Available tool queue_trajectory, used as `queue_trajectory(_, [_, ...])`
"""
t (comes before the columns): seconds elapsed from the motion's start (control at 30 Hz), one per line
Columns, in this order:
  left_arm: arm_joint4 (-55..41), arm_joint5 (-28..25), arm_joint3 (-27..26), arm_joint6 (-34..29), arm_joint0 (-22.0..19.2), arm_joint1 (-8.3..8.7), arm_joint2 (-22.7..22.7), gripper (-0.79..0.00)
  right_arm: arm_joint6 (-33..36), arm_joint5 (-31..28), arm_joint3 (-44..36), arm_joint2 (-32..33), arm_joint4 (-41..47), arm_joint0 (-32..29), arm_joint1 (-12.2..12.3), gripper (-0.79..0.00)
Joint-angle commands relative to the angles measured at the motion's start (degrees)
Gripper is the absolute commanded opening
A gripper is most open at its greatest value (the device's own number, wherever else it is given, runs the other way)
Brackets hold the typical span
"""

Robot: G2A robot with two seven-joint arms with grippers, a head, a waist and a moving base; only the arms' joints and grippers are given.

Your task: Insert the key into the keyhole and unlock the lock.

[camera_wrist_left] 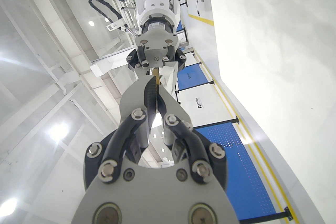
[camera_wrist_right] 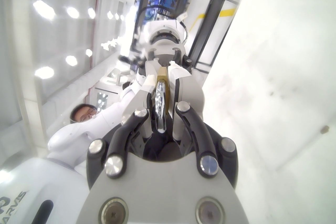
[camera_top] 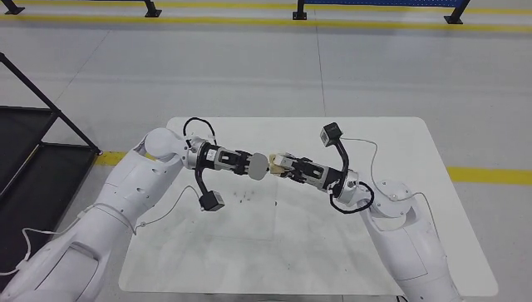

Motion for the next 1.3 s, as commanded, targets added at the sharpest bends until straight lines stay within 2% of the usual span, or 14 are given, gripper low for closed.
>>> queue_trajectory(0.0, [-0.17, 0.2, 0.01, -0.2, 0.0, -0.01, 0.08, -0.785, 0.0, -0.15, -0.02, -0.11, 0.17, 0.05, 0.07, -0.785])
queue_trajectory(0.07, [-0.35, 0.41, 0.01, -0.41, 0.01, -0.01, 0.14, -0.699, 0.03, -0.23, -0.01, -0.21, 0.32, 0.11, 0.15, -0.785])
queue_trajectory(0.13, [-0.43, 0.51, 0.1, -0.51, -0.02, 0.0, 0.2, -0.656, 0.14, -0.38, -0.01, -0.37, 0.42, 0.18, 0.23, -0.785])
queue_trajectory(0.17, [-0.48, 0.58, 0.14, -0.58, -0.04, 0.01, 0.22, -0.606, 0.16, -0.4, 0.0, -0.45, 0.49, 0.22, 0.26, -0.785])
queue_trajectory(0.23, [-0.6, 0.66, 0.19, -0.65, -0.06, 0.01, 0.29, -0.456, 0.11, -0.55, 0.04, -0.57, 0.61, 0.3, 0.33, -0.785])
queue_trajectory(0.27, [-0.7, 0.7, 0.19, -0.69, -0.06, 0.01, 0.31, -0.197, 0.02, -0.63, 0.08, -0.61, 0.64, 0.32, 0.37, -0.785])
queue_trajectory(0.3, [-0.71, 0.73, 0.11, -0.73, -0.12, 0.02, 0.31, 0.0, -0.17, -0.71, 0.11, -0.62, 0.71, 0.32, 0.4, -0.785])
queue_trajectory(0.6, [-1.58, 0.88, -0.93, -0.88, 0.3, 0.41, -0.47, 0.0, -1.38, -0.75, 0.24, -0.67, 1.1, 0.35, 0.74, -0.785])
queue_trajectory(0.77, [-3.43, 0.25, -0.68, -0.25, 1.03, 1.03, -2.39, 0.0, -1.63, -0.82, 0.45, -0.69, 1.22, 0.51, 0.94, -0.785])
queue_trajectory(0.9, [-6.41, -3.26, 2.66, 2.94, 1.56, 1.54, -3.91, 0.0, -2.13, -0.96, 0.88, -0.71, 1.26, 0.65, 1.07, -0.785])
queue_trajectory(1.1, [-19.77, -16.63, 9.56, 4.71, 1.19, 0.67, -3.97, 0.0, -2.66, -1.33, 1.69, -1.23, 1.56, 0.99, 1.15, -0.785])
queue_trajectory(1.27, [-19.77, -16.63, 9.56, 4.71, 1.19, 0.67, -3.97, 0.0, -2.66, -1.33, 1.69, -1.23, 1.56, 0.99, 1.15, -0.785])
